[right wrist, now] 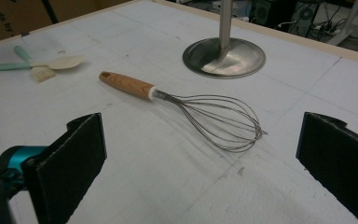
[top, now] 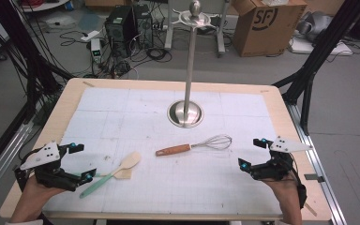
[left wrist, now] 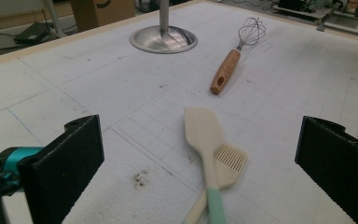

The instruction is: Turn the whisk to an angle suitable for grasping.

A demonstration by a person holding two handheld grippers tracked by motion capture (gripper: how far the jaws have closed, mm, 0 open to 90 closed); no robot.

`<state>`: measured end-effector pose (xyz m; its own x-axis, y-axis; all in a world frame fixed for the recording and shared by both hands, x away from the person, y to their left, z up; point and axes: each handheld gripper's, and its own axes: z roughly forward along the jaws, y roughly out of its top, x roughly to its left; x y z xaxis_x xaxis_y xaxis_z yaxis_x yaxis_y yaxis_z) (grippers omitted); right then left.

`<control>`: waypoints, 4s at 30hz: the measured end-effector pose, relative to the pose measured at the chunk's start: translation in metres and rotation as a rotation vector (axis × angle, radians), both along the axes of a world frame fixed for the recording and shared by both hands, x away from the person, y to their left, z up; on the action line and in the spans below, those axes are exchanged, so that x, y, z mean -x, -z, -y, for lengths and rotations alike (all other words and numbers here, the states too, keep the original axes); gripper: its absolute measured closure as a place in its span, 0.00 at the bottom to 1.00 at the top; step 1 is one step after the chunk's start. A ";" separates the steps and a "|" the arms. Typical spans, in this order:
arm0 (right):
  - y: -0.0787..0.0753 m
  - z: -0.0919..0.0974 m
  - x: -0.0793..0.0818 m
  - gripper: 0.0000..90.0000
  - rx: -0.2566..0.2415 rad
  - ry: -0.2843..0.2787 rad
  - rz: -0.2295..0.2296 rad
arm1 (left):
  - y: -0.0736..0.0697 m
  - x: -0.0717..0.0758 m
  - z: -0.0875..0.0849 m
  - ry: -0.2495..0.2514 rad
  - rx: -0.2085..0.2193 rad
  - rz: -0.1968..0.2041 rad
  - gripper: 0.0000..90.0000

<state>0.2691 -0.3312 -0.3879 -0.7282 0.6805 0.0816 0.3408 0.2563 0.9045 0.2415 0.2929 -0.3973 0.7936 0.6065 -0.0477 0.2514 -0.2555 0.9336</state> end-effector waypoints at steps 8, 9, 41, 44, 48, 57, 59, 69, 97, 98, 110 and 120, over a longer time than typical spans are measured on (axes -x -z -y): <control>0.001 -0.001 -0.001 0.00 0.010 -0.005 0.002 | -0.001 0.000 0.001 -0.001 0.000 0.001 0.02; 0.001 -0.001 -0.001 0.00 0.013 -0.011 0.004 | 0.000 -0.001 0.003 0.005 -0.001 -0.003 0.02; -0.053 -0.097 -0.076 0.00 0.339 -0.445 0.000 | -0.007 -0.013 0.016 0.059 -0.021 -0.011 0.02; -0.053 -0.111 -0.084 0.00 0.360 -0.500 0.002 | -0.007 -0.013 0.016 0.070 -0.020 -0.009 0.02; -0.050 -0.130 -0.095 0.00 0.402 -0.543 -0.034 | -0.008 -0.012 0.015 0.083 -0.012 -0.006 0.02; -0.033 -0.165 -0.109 0.06 0.510 -0.617 -0.082 | -0.008 -0.011 0.016 0.097 -0.006 -0.006 0.02; -0.027 -0.171 -0.112 0.06 0.536 -0.635 -0.102 | -0.008 -0.011 0.016 0.098 -0.006 -0.004 0.02; 0.002 -0.193 -0.119 0.07 0.636 -0.656 -0.164 | -0.008 -0.011 0.017 0.109 -0.013 -0.005 0.02; 0.029 -0.214 -0.124 0.68 0.821 -0.669 -0.161 | -0.009 -0.010 0.018 0.116 -0.013 -0.001 0.02; 0.029 -0.214 -0.123 0.68 0.831 -0.661 -0.169 | -0.009 -0.010 0.018 0.117 -0.014 0.000 0.02; 0.028 -0.218 -0.117 0.78 0.870 -0.699 -0.157 | -0.009 -0.010 0.019 0.121 -0.019 -0.001 0.02; -0.011 -0.193 -0.111 0.78 0.630 -0.692 -0.154 | -0.010 -0.010 0.019 0.118 -0.012 0.002 0.02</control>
<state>0.3804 -0.1380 -0.3772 -0.9983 0.0530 -0.0244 0.0343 0.8716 0.4889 0.2514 0.2739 -0.3878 0.8598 0.5090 -0.0398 0.2174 -0.2944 0.9306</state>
